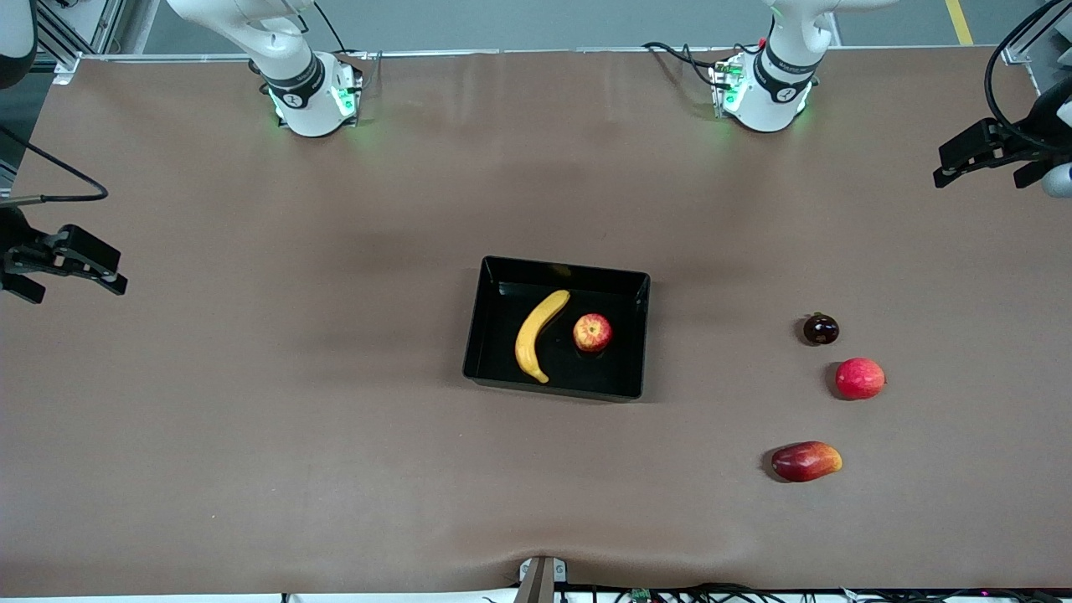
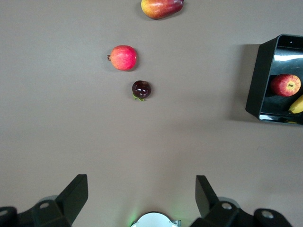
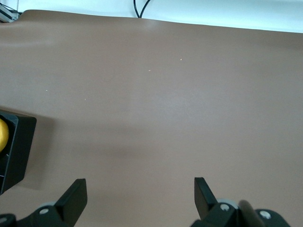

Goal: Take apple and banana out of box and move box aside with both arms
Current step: 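Move the left gripper over the black box toward the apple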

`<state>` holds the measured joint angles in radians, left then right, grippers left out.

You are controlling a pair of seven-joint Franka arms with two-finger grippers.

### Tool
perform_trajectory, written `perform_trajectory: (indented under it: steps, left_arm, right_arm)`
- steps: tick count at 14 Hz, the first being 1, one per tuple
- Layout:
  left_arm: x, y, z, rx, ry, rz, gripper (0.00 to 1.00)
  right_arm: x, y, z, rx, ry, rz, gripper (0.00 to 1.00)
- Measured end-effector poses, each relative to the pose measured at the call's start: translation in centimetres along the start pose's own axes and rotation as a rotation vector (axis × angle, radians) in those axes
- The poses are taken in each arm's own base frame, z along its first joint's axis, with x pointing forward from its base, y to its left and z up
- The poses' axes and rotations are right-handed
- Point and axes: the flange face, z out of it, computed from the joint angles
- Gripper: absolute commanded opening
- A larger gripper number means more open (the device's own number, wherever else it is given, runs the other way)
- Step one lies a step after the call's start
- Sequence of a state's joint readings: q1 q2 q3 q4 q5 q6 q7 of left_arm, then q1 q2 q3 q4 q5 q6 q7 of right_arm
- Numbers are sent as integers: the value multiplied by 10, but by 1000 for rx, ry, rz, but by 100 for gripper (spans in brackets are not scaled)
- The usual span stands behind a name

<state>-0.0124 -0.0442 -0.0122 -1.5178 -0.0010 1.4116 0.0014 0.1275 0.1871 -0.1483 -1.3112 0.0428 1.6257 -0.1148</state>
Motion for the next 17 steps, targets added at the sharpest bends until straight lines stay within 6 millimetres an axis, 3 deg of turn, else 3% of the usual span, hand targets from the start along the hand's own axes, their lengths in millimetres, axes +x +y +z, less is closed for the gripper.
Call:
perform_trajectory:
  steps: [8, 12, 15, 17]
  left_arm:
    - [1, 0, 2, 0, -6, 2, 100]
    - [11, 2, 17, 0, -37, 5, 100]
    - [15, 22, 25, 4, -52, 11, 100]
    - [26, 50, 40, 8, -70, 4, 100]
  right_arm:
    - [-3, 13, -7, -5, 11, 12, 100]
    - [-4, 19, -10, -7, 13, 14, 100]
    - [-6, 26, -11, -9, 15, 14, 100]
    - [-6, 27, -13, -10, 16, 15, 100]
